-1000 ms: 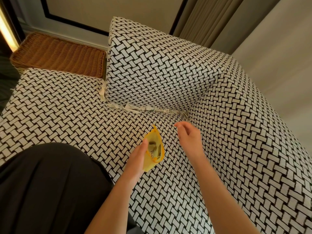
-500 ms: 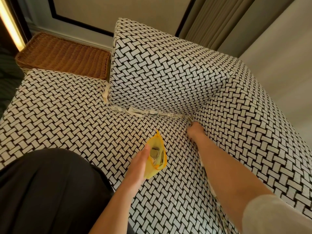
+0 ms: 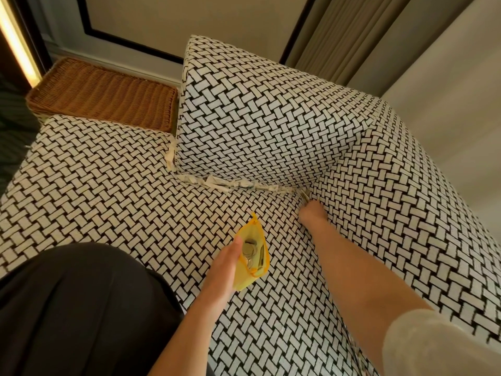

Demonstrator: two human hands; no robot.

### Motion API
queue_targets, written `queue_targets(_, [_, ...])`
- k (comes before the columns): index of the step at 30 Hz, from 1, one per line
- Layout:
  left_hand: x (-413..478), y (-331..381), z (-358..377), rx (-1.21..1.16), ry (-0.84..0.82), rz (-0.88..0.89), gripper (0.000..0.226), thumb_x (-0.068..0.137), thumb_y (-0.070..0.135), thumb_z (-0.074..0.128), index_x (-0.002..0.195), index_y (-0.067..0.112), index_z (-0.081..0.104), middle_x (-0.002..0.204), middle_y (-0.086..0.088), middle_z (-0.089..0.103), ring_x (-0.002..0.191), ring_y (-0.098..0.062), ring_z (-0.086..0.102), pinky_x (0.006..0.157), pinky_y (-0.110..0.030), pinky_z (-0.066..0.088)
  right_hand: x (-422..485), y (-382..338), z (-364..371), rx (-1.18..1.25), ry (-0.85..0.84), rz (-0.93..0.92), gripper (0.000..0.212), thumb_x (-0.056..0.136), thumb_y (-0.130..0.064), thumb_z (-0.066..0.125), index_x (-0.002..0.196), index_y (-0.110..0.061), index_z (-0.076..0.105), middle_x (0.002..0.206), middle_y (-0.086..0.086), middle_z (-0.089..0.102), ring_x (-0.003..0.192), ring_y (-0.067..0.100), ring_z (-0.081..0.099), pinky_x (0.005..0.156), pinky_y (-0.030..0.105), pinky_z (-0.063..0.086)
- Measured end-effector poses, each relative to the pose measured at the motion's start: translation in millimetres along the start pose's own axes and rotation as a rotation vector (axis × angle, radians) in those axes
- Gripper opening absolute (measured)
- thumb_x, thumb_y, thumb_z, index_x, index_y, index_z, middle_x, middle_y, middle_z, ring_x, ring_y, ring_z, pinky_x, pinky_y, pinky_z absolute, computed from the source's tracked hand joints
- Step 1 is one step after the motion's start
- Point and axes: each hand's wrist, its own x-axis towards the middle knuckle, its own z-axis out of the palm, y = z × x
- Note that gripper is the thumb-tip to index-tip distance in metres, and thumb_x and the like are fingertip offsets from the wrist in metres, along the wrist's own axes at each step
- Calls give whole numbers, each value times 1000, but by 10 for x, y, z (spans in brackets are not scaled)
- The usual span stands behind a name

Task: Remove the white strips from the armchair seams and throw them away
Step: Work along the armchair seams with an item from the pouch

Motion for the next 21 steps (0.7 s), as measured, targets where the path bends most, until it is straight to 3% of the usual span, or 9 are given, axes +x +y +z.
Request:
queue_targets(2, [5, 5, 2, 8, -9, 3, 88, 61, 78, 46, 128, 22, 47, 126, -6, 56, 117, -24, 54, 103, -51, 40, -49, 42, 82, -15, 109, -20, 27, 96, -17, 43, 112, 0, 55, 106, 16, 62, 83, 26, 57, 68, 30, 47])
queue_targets(5, [25, -16, -6, 22, -7, -7, 77, 64, 74, 44, 122, 23, 50, 123, -6, 58, 115, -24, 55, 102, -50, 41, -108, 56, 119, -6, 162, -13, 27, 95, -14, 43, 115, 1, 53, 109, 18, 61, 96, 31, 60, 71, 31, 46])
queue_targets(8, [17, -3, -4, 19, -18, -3, 81, 67, 74, 45, 128, 20, 48, 124, -7, 58, 114, -23, 56, 101, -48, 42, -123, 26, 115, -19, 153, 11, 28, 94, -12, 43, 117, 1, 52, 109, 18, 61, 95, 31, 61, 74, 34, 51])
queue_targets(15, [11, -2, 0, 21, -9, 3, 67, 71, 62, 38, 123, 22, 50, 121, -5, 58, 111, -21, 56, 87, -35, 48, -129, 33, 47, -24, 73, 38, 29, 94, -10, 38, 120, -5, 50, 110, 15, 60, 93, 29, 59, 72, 31, 48])
queue_targets(18, [4, 7, 14, 4, -8, 1, 65, 70, 62, 37, 121, 22, 50, 121, -6, 59, 109, -21, 57, 83, -34, 49, -323, 62, 146, -77, 263, -19, 26, 96, -8, 37, 119, -3, 47, 104, 17, 63, 93, 32, 61, 68, 34, 45])
queue_targets(21, [-13, 32, 26, -3, 4, -11, 63, 69, 62, 36, 118, 24, 50, 119, -6, 58, 104, -18, 57, 72, -28, 48, -479, 106, 241, -87, 373, -163, 26, 99, -18, 36, 119, -7, 50, 91, 14, 68, 82, 28, 63, 60, 28, 40])
